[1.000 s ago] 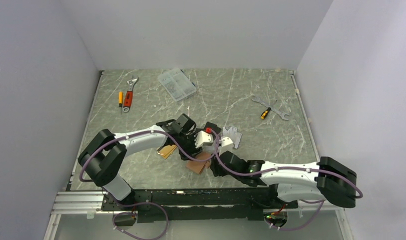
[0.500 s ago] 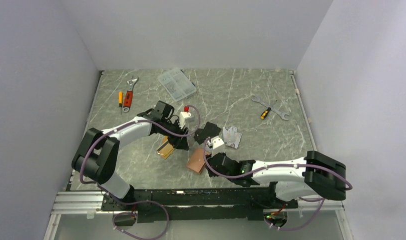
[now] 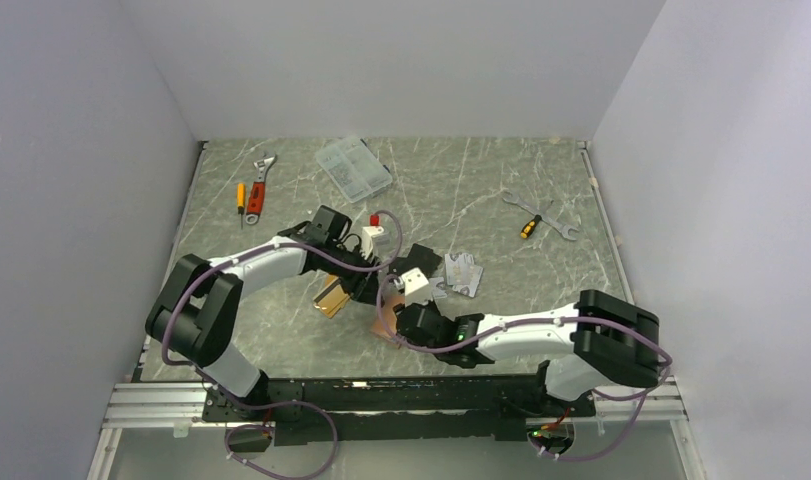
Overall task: Put the credit cards into the card holder
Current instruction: Close the card holder at the center of the board.
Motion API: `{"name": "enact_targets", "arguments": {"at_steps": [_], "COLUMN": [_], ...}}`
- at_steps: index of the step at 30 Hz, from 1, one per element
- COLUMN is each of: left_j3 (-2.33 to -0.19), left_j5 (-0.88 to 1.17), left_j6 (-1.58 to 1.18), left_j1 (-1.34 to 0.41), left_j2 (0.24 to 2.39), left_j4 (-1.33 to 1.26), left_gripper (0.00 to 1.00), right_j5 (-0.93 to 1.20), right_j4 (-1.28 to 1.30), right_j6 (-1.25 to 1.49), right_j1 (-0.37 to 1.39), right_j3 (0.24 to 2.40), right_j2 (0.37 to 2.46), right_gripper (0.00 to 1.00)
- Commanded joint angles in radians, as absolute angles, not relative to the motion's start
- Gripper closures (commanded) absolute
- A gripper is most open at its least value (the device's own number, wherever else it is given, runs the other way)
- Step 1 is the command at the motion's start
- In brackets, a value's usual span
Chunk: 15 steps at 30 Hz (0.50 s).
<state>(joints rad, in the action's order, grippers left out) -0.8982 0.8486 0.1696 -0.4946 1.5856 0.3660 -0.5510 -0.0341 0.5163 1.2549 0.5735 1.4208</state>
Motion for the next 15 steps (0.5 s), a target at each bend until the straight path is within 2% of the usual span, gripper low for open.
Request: {"name": "enact_targets", "arguments": {"at_steps": [1,10,15], "left_j3": [-0.886,-0.908,-0.916], "left_j5": [0.867,0.82,0.801], "left_j6": [0.137,0.141,0.143], "left_j1": [-0.531,-0.593,-0.612], "left_j2": [1.59,1.602,1.635], "left_j4": [0.329,0.357,0.359], "left_gripper": [0.53,0.56,0.58], "right_j5": [-0.657,-0.763,-0.804], "right_j4": [0.041,0.128,0.169], "right_j6": [0.532,0.611,0.689], "right_j1": [1.276,1.337,1.352], "right_j3": [0.637,0.657,0.662], "right_j2": [1.482,1.542,1.556], "right_gripper": [0.59,0.7,0.85]}}
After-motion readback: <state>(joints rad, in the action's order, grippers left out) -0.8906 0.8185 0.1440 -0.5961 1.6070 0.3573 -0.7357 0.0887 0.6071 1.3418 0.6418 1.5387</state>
